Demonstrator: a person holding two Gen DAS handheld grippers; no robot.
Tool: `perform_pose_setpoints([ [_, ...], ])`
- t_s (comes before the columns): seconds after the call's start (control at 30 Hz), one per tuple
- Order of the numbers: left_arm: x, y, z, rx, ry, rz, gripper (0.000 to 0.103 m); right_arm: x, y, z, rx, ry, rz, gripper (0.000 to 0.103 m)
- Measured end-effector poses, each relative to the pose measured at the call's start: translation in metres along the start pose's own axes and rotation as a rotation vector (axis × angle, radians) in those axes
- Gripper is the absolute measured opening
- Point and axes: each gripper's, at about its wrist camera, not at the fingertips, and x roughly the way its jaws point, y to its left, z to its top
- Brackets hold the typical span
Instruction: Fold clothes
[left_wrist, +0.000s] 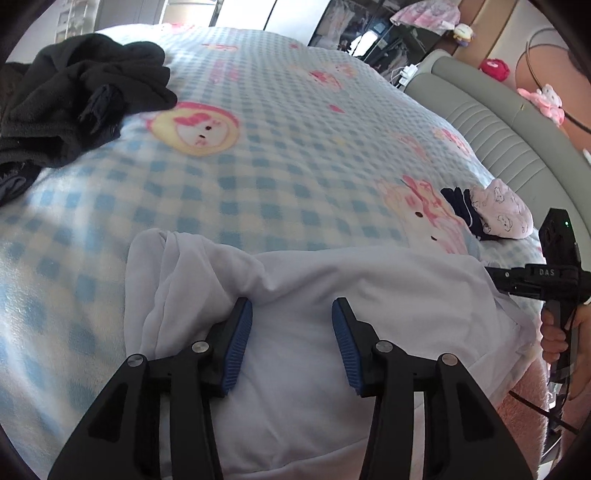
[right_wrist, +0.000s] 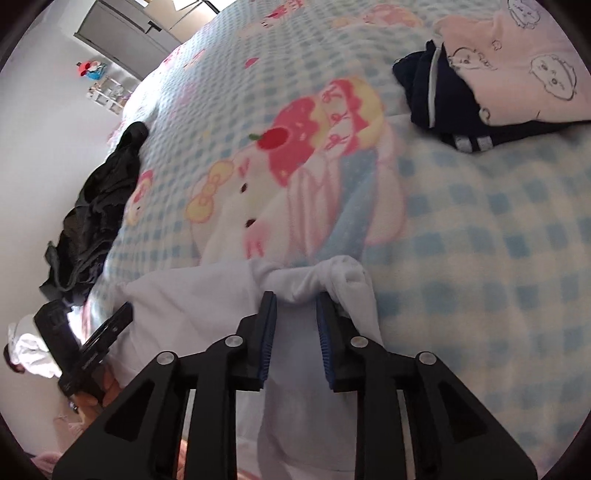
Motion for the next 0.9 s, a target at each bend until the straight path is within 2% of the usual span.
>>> perform_pose_setpoints([
  [0.1,-0.006,-0.002,-0.002,0.02,-0.005,0.021,0.048,-0.005,0.011,-0.007,-0.043,-0.033,-0.093,0.023],
  [0.23,-0.02,0.0,-0.006,0.042,-0.025,0.075,0.049,-0.012,0.025,-0.016,-0.091,-0.077,-0.209,0.04],
  [0.27,-0.022,0.002,-0.007,0.04,-0.027,0.081,0.049,-0.015,0.024,-0.019,-0.08,-0.087,-0.216,0.052],
  [0.3,-0.023,0.005,-0.007,0.034,-0.026,0.081,0.049,-0.016,0.022,-0.019,-0.069,-0.09,-0.217,0.055],
  [0.4,-0.019,0.01,-0.006,0.006,-0.018,0.065,0.049,-0.019,0.014,-0.019,-0.035,-0.091,-0.204,0.055],
  [0.47,-0.016,0.009,-0.004,0.007,-0.018,0.064,0.051,-0.014,0.011,-0.014,-0.029,-0.05,-0.12,0.057],
  [0.53,-0.014,0.006,-0.004,0.015,-0.016,0.068,0.054,-0.007,0.009,-0.008,-0.037,-0.025,-0.085,0.054],
  [0.6,-0.011,0.004,-0.004,0.025,-0.004,0.059,0.06,0.0,0.005,0.0,-0.028,-0.024,-0.09,0.046],
  [0.67,-0.01,0.005,-0.003,0.024,0.004,0.046,0.062,0.004,0.006,0.004,-0.042,-0.033,-0.136,0.023],
  [0.77,-0.012,0.009,-0.003,0.004,-0.001,0.042,0.062,-0.007,0.03,-0.008,-0.125,-0.085,-0.219,0.011],
  [0.83,-0.017,0.014,-0.004,-0.02,-0.005,0.044,0.062,-0.021,0.049,-0.023,-0.194,-0.133,-0.285,0.011],
  [0.9,-0.026,0.022,-0.005,-0.057,-0.014,0.032,0.062,-0.029,0.05,-0.033,-0.218,-0.148,-0.356,0.011],
])
